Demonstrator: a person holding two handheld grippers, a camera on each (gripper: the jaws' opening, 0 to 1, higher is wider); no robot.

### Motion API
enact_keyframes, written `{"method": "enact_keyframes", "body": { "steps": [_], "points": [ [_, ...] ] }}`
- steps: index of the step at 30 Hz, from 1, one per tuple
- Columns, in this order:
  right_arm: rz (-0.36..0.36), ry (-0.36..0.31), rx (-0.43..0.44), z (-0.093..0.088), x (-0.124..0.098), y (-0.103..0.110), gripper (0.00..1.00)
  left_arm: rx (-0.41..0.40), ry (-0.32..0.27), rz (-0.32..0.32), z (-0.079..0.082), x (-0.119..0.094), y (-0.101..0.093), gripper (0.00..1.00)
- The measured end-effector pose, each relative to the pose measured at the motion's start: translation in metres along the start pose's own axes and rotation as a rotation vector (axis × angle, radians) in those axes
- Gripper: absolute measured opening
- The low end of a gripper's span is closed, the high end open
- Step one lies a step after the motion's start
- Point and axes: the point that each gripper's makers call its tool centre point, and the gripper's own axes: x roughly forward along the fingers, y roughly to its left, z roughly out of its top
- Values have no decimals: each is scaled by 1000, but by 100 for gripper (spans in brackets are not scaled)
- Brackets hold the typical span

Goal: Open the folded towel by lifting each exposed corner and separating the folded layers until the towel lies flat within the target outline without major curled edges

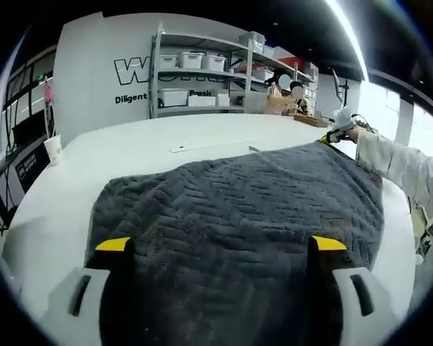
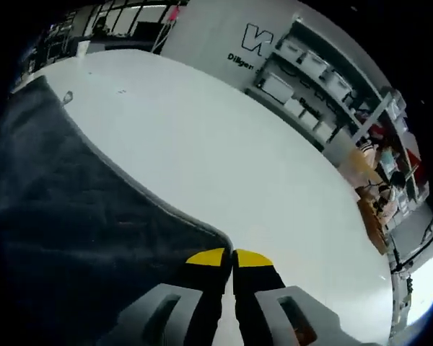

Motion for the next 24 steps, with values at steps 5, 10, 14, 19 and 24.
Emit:
{"method": "enact_keyframes", "body": {
  "steps": [5, 10, 14, 19, 24],
  "points": [
    [-37, 20, -17, -5, 5, -8, 0, -6, 1, 5, -1, 0, 2, 98],
    [-52, 39, -25, -9, 10, -8, 0, -12, 2, 9, -1, 0, 4, 98],
    [-63, 60, -33, -11, 10, -5, 0, -19, -2, 13, 0, 0, 6, 98],
    [-173, 90, -39, -11, 2, -25, 24, -24, -4, 15, -1, -1, 6, 98],
    [-261, 78, 34, -9, -18, -50, 49, -28, -17, 13, 1, -3, 6, 98]
  ]
}}
